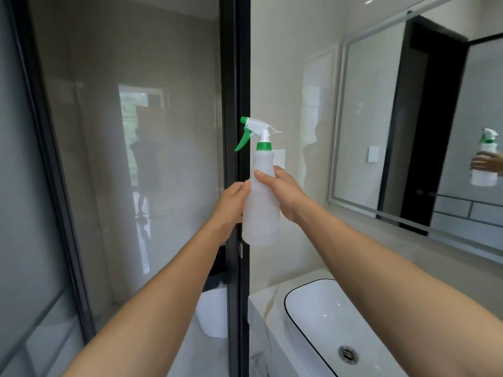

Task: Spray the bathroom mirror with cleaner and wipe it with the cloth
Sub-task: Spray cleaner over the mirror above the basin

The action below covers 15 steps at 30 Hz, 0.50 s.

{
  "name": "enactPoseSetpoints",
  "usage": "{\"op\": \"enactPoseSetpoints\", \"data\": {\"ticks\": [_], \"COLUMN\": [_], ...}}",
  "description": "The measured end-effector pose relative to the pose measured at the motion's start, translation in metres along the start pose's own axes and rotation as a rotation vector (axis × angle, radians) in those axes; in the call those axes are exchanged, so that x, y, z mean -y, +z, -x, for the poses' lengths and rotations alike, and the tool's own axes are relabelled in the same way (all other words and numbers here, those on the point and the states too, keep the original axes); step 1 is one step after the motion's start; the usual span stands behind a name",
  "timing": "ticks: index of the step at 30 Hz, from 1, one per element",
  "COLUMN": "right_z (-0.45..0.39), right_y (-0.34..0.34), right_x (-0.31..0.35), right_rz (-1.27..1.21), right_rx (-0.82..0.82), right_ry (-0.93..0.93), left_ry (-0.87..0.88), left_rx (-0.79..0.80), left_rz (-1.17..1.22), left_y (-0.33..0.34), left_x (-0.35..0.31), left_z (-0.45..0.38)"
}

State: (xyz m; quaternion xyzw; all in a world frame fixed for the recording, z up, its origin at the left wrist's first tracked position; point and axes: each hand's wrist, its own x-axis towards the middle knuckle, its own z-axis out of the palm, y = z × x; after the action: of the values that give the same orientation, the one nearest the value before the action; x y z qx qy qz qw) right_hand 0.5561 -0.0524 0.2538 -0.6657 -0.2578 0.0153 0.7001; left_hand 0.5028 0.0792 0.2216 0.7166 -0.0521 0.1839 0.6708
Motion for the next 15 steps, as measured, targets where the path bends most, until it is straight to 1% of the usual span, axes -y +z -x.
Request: {"op": "enactPoseSetpoints", "data": {"ticks": [10, 15], "right_z": [-0.032, -0.060], "right_y": [-0.013, -0.025], "right_x": [-0.005, -0.013], "right_rz": [-0.003, 0.029], "right_rx": [-0.034, -0.144], "right_ry": [-0.046, -0.094], "left_ry": [-0.005, 0.035], "left_rx": [0.039, 0.100], "left_rz": [-0.011, 0.018], "left_y": [0.001, 0.008], "left_x": [-0.006, 0.006], "left_z": [-0.032, -0.074]}}
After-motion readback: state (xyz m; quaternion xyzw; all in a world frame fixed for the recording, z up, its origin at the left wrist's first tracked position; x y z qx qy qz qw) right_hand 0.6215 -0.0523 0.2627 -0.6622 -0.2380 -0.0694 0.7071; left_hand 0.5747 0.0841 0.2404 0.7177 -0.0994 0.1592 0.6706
